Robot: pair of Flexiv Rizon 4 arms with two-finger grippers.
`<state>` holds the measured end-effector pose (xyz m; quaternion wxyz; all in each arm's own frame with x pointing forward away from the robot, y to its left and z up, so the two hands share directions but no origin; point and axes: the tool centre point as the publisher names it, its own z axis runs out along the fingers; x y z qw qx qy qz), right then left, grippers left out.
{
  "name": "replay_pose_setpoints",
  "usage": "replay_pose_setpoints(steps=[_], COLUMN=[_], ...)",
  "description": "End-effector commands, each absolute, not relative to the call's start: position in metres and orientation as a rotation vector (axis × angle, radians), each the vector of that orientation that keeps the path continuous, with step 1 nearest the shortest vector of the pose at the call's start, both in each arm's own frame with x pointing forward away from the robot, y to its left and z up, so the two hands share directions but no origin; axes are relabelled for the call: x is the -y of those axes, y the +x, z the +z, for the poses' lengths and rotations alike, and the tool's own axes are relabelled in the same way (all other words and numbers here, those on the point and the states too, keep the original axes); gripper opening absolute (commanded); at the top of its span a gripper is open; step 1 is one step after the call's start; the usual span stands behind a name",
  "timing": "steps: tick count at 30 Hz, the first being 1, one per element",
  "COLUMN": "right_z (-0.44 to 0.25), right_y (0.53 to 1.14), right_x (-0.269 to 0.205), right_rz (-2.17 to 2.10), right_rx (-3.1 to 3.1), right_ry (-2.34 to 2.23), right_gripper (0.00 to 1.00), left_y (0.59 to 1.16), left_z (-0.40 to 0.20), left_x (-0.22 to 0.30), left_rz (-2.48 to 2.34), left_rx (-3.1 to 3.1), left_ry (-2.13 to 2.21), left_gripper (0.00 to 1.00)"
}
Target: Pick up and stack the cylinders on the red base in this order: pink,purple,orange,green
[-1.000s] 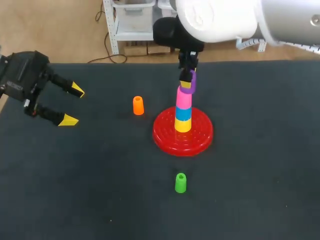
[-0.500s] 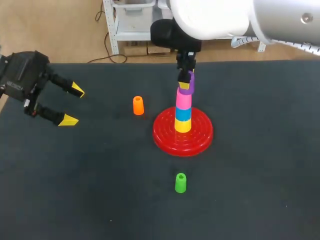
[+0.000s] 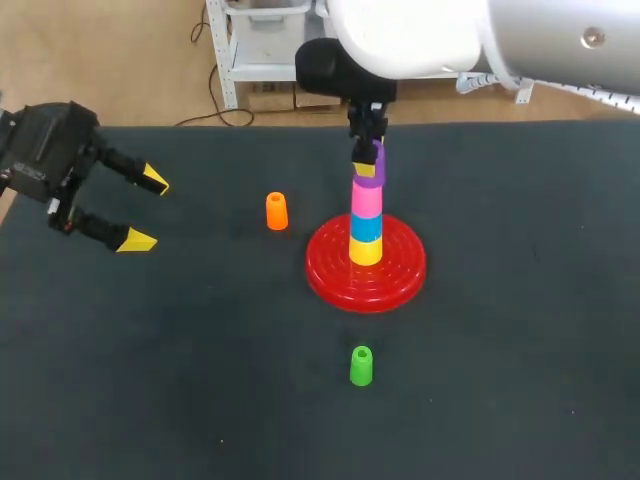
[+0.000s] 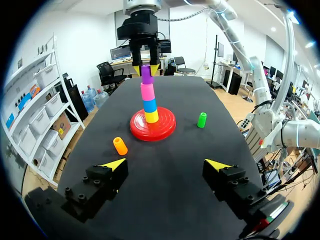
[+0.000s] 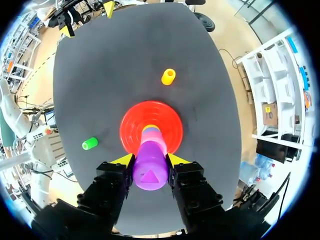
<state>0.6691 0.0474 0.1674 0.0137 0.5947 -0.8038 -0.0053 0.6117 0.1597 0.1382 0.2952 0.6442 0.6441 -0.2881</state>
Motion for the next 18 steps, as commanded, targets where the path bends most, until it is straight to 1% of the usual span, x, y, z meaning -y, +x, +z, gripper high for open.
replay_pose_setpoints(steps=[1,18], right_z=[0.1647,0.1602], right_y=[0.6711,0.6688], right_x=[-0.0467,-0.0471], right_rz=[-0.018,-0.023], right_rx=[2.51,2.484], right_ry=[1.852,1.851], right_gripper=[0.0,0.0], left_y=[0.6107,0.6107], left_z=[0.1373,0.1373], left_x=[-0.1607,-0.1607], left_rz=[-0.764,-0.764], left_rx=[-1.708,-1.708], left_ry=[1.712,1.712], left_gripper=[1.0,1.0])
